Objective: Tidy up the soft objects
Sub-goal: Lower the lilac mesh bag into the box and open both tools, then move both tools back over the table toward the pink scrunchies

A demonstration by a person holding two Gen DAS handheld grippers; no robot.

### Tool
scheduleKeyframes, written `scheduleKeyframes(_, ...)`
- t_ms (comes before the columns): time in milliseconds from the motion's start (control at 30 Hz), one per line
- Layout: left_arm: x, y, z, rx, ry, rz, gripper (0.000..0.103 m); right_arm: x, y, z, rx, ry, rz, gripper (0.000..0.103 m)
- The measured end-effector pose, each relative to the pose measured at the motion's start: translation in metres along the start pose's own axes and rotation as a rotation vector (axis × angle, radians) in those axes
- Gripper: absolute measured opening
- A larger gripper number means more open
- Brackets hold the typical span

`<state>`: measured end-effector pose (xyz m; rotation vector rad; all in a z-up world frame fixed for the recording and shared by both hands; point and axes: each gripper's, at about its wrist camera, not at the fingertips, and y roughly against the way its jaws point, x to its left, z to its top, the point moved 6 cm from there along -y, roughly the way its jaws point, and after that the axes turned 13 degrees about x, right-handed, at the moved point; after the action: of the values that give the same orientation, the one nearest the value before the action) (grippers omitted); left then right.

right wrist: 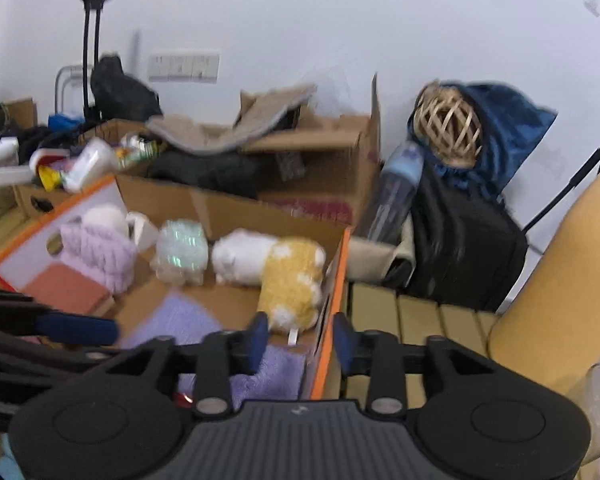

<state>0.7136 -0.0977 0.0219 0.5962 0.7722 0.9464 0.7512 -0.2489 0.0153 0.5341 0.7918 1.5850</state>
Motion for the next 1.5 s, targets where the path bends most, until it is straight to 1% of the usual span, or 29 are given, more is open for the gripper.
scheduleKeyframes(33, -0.001, 0.018, -0.002, -0.029, -0.019, 0.006, 0.063, 0.0, 0.016, 0.002, -0.028, -0.008, 0.022, 0.042)
scheduleKeyframes(67, -0.003, 0.039, -0.002, -0.066, -0.043, 0.019, 0.069, 0.001, 0.032, 0.004, -0.058, -0.012, 0.038, 0.044)
scheduleKeyframes(100, -0.004, 0.056, -0.005, -0.097, -0.063, 0.036, 0.075, 0.002, 0.048, 0.003, -0.088, -0.01, 0.047, 0.051)
scheduleKeyframes(133, -0.005, 0.077, -0.011, -0.134, -0.086, 0.069, 0.078, 0.003, 0.066, 0.001, -0.116, -0.003, 0.05, 0.059)
scheduleKeyframes(167, -0.003, 0.098, -0.02, -0.174, -0.109, 0.113, 0.086, 0.005, 0.083, -0.004, -0.143, 0.008, 0.053, 0.062)
scheduleKeyframes(233, 0.002, 0.134, -0.048, -0.252, -0.14, 0.195, 0.093, 0.008, 0.116, -0.022, -0.195, 0.019, 0.063, 0.074)
scheduleKeyframes(267, 0.004, 0.15, -0.065, -0.276, -0.151, 0.233, 0.095, 0.009, 0.131, -0.033, -0.215, 0.023, 0.075, 0.076)
scheduleKeyframes(333, 0.007, 0.169, -0.097, -0.294, -0.175, 0.28, 0.097, 0.013, 0.157, -0.058, -0.251, 0.024, 0.102, 0.081)
scheduleKeyframes(433, 0.007, 0.193, -0.151, -0.319, -0.177, 0.351, 0.1, 0.021, 0.19, -0.101, -0.286, 0.021, 0.125, 0.083)
scheduleKeyframes(600, 0.008, 0.224, -0.224, -0.356, -0.102, 0.406, 0.103, 0.037, 0.22, -0.177, -0.27, -0.035, 0.133, 0.084)
scheduleKeyframes(667, 0.006, 0.238, -0.258, -0.378, -0.064, 0.413, 0.103, 0.048, 0.23, -0.208, -0.257, -0.043, 0.145, 0.084)
scheduleKeyframes(733, 0.003, 0.25, -0.286, -0.373, -0.034, 0.401, 0.103, 0.058, 0.242, -0.239, -0.241, -0.047, 0.165, 0.087)
scheduleKeyframes(767, 0.003, 0.255, -0.297, -0.369, -0.028, 0.394, 0.103, 0.063, 0.249, -0.254, -0.23, -0.044, 0.174, 0.087)
scheduleKeyframes(867, -0.003, 0.272, -0.321, -0.377, -0.017, 0.381, 0.103, 0.069, 0.262, -0.28, -0.205, -0.03, 0.177, 0.088)
scheduleKeyframes(1000, -0.01, 0.286, -0.325, -0.409, -0.021, 0.385, 0.103, 0.073, 0.28, -0.282, -0.235, -0.012, 0.162, 0.088)
scheduleKeyframes(1100, -0.012, 0.287, -0.324, -0.42, -0.029, 0.37, 0.103, 0.076, 0.283, -0.277, -0.256, -0.013, 0.183, 0.088)
scheduleKeyframes(1200, -0.009, 0.274, -0.316, -0.411, -0.033, 0.358, 0.103, 0.081, 0.269, -0.271, -0.236, -0.01, 0.2, 0.088)
scheduleKeyframes(1267, -0.007, 0.26, -0.308, -0.399, -0.045, 0.331, 0.103, 0.084, 0.254, -0.266, -0.22, -0.005, 0.209, 0.088)
scheduleKeyframes(1367, 0.002, 0.236, -0.283, -0.38, -0.04, 0.289, 0.102, 0.084, 0.226, -0.25, -0.197, -0.025, 0.232, 0.088)
scheduleKeyframes(1433, 0.009, 0.216, -0.259, -0.347, -0.035, 0.258, 0.095, 0.081, 0.2, -0.232, -0.169, -0.057, 0.263, 0.087)
scheduleKeyframes(1467, 0.011, 0.203, -0.244, -0.323, -0.032, 0.234, 0.086, 0.079, 0.189, -0.223, -0.159, -0.074, 0.279, 0.087)
scheduleKeyframes(1500, 0.015, 0.19, -0.229, -0.3, -0.031, 0.211, 0.079, 0.076, 0.175, -0.211, -0.149, -0.096, 0.303, 0.087)
